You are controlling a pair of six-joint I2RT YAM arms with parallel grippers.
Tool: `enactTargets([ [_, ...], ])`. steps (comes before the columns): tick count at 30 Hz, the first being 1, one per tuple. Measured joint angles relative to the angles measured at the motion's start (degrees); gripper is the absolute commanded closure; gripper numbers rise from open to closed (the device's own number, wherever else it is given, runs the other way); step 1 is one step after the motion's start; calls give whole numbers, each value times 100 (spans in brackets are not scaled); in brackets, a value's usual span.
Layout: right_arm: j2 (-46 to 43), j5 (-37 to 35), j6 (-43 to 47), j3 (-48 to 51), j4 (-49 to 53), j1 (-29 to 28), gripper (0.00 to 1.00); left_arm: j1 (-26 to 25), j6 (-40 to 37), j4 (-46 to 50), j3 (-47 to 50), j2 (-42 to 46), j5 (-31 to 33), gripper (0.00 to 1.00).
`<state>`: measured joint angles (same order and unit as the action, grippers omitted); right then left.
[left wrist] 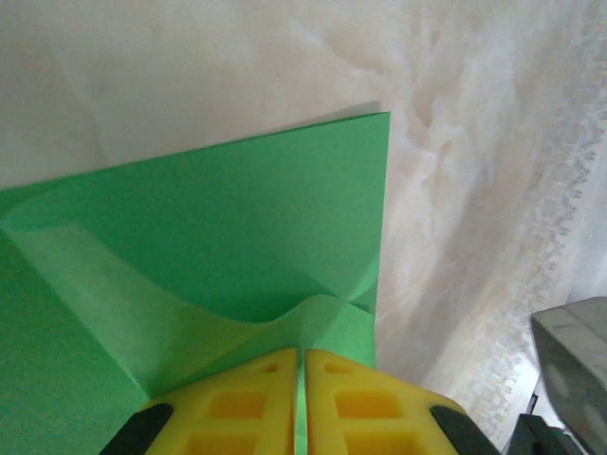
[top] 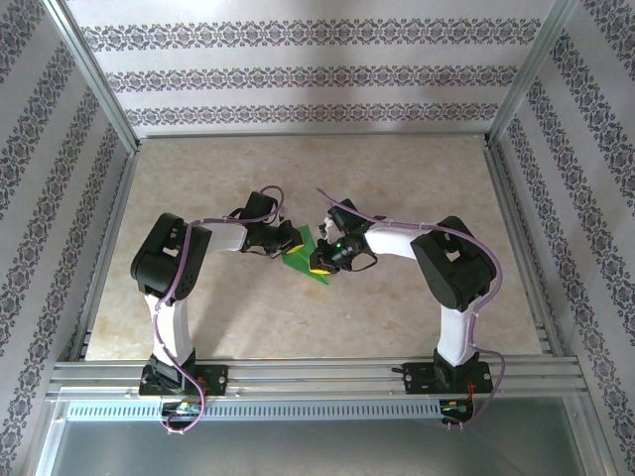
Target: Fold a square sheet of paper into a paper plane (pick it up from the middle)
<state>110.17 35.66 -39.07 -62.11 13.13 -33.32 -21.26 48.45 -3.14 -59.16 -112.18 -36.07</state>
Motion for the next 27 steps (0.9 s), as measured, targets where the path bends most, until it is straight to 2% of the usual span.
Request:
enactTargets([
  [11,24,-79,24,186,-105,-17,88,0,-4,-28,-2,0,-55,87],
  [18,26,15,46,258,-225,20,88,0,-127,175,-160,22,-81,82],
  [27,63,114,44,260,-243,57,89,-42,-365,98,-4,750,-79,81],
])
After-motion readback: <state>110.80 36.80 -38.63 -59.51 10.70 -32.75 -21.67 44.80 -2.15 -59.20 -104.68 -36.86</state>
